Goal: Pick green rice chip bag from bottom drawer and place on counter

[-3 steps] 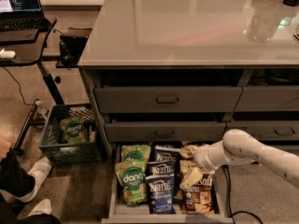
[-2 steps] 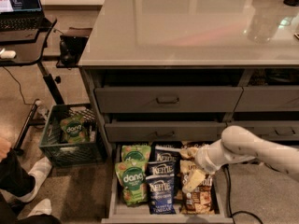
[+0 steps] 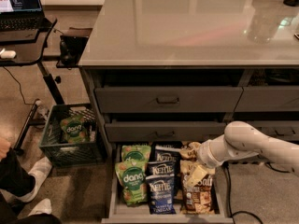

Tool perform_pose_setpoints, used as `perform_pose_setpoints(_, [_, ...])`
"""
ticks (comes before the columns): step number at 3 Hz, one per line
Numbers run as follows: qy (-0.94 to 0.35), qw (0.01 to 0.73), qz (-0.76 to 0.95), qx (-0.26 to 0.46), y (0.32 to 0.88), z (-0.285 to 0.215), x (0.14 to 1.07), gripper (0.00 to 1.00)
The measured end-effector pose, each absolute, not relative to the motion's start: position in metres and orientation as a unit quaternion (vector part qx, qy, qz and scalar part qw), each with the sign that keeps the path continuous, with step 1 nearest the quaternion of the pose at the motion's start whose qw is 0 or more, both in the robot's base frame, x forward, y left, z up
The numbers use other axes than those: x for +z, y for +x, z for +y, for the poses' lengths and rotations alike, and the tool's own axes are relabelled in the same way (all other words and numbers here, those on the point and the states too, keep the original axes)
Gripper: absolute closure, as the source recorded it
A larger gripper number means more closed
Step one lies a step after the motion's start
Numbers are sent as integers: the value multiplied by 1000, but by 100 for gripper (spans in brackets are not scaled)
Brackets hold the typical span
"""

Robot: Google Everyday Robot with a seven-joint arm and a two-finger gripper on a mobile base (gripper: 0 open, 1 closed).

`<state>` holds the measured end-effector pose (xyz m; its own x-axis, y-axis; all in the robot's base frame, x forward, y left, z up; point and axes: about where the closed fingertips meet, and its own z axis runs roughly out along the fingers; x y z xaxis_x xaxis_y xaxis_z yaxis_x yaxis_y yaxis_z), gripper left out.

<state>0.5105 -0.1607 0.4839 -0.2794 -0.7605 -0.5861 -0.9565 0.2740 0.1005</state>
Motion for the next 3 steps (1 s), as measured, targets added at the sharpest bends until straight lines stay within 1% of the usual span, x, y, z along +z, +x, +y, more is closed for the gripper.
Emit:
perform_pose_setpoints(1, [-555,235,767,221,518,-158,460,0])
perform_pose_setpoints(3, [-556,281,753,213,556,-141,407,0])
